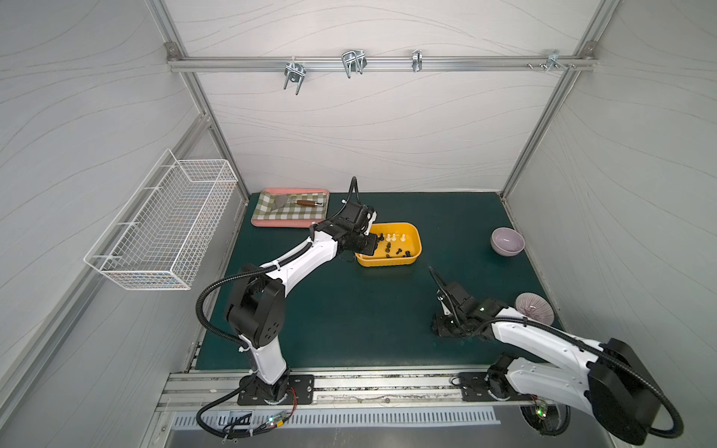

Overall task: Put the chess pieces into the storage box
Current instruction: Pick up the chess piece at the center of the board.

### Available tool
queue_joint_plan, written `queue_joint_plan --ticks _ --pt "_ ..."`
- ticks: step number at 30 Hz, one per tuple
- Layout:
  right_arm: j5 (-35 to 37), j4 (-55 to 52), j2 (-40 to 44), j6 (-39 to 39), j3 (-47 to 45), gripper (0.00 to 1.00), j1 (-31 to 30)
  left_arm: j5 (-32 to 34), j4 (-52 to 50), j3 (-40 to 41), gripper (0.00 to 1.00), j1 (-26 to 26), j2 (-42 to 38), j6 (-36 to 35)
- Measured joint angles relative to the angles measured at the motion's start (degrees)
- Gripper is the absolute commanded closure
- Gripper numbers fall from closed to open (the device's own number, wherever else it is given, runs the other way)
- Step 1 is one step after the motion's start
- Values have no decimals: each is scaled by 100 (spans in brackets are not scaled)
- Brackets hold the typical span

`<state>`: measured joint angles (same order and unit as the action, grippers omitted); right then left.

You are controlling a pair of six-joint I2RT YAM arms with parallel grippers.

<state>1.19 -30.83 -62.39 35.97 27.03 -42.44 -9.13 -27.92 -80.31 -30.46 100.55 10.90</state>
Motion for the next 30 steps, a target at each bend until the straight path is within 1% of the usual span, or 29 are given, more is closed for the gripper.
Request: queue_joint_plan --ticks 8,19,30 --pt "15 -57 -127 -35 52 56 0 -11 0 92 67 0 -2 28" --pt "195 -254 -431 -33 256 68 -133 -13 33 225 67 0 -68 28" --pt "385 -442 -754 -33 479 77 -264 -11 44 247 67 0 -162 28"
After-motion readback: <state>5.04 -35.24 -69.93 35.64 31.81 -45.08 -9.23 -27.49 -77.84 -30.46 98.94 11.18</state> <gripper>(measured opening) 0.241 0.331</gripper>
